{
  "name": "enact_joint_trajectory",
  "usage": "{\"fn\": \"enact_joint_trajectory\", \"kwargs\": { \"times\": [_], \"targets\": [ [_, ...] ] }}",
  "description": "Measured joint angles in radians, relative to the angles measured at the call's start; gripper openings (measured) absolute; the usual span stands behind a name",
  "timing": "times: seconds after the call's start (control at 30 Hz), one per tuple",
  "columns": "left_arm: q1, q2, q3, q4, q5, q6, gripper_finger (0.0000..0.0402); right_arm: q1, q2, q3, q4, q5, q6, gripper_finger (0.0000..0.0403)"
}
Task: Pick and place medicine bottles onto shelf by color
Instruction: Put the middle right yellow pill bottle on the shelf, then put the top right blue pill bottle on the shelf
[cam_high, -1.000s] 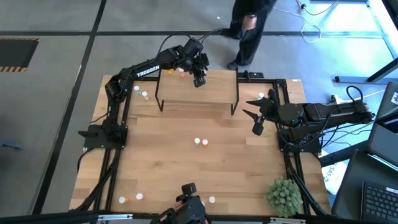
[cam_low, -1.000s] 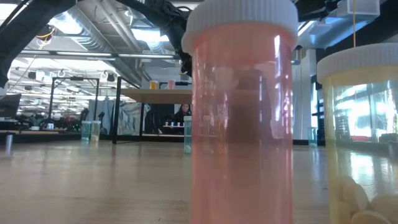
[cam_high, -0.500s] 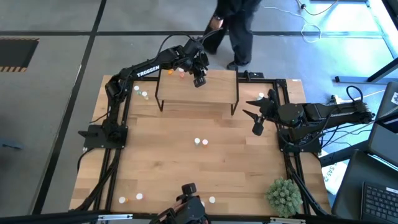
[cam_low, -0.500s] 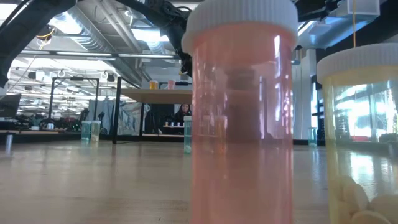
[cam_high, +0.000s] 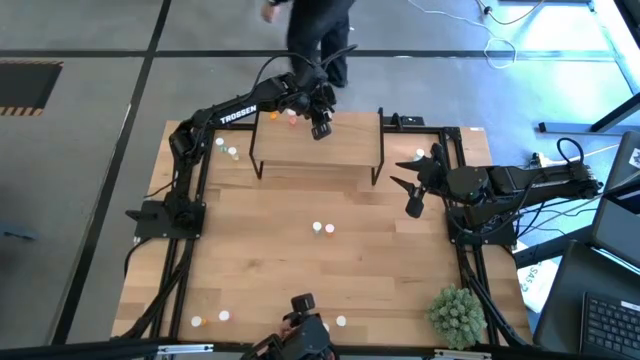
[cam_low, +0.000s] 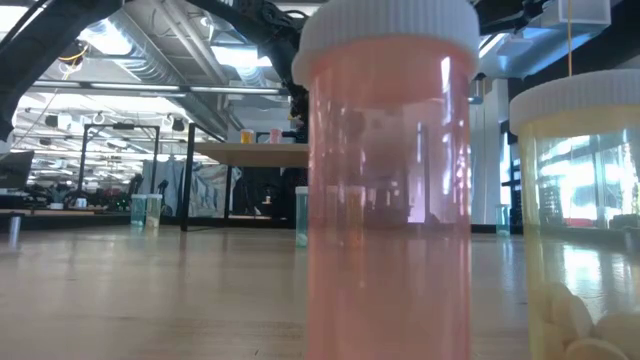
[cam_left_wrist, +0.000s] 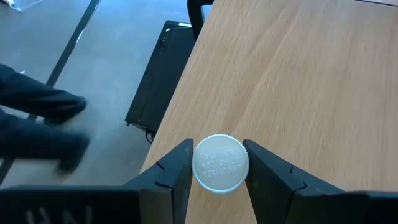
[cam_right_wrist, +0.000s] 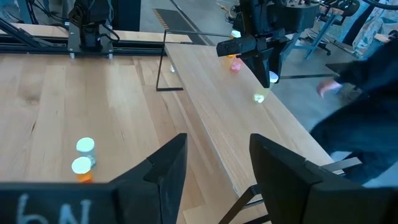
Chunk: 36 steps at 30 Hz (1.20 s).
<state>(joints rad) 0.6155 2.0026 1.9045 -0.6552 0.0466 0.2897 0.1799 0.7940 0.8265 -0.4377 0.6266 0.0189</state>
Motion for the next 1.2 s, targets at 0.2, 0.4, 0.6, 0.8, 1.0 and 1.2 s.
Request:
{"fn": "enact_joint_trajectory", "kwargs": {
  "times": [0.2, 0.4, 0.6, 0.8, 1.0, 1.2],
  "targets": [
    [0.000, 0.000, 0.000, 0.002, -0.001, -0.019, 0.0127, 0.000, 0.000, 0.000, 0.000, 0.000, 0.001, 0.0177],
    [0.000, 0.000, 0.000, 0.002, 0.003, -0.022, 0.0129, 0.000, 0.000, 0.000, 0.000, 0.000, 0.000, 0.0177],
    [0.000, 0.000, 0.000, 0.003, -0.005, -0.018, 0.0168, 0.000, 0.000, 0.000, 0.000, 0.000, 0.000, 0.0177],
    [-0.001, 0.000, 0.000, 0.003, -0.019, 0.008, 0.0206, 0.000, 0.000, 0.000, 0.000, 0.000, 0.001, 0.0177],
    [-0.008, -0.013, 0.000, 0.004, -0.048, 0.009, 0.0214, 0.000, 0.000, 0.000, 0.000, 0.000, 0.001, 0.0177],
    [-0.014, -0.034, 0.000, 0.008, -0.059, 0.020, 0.0215, 0.000, 0.000, 0.000, 0.000, 0.000, 0.001, 0.0177]
  ]
}}
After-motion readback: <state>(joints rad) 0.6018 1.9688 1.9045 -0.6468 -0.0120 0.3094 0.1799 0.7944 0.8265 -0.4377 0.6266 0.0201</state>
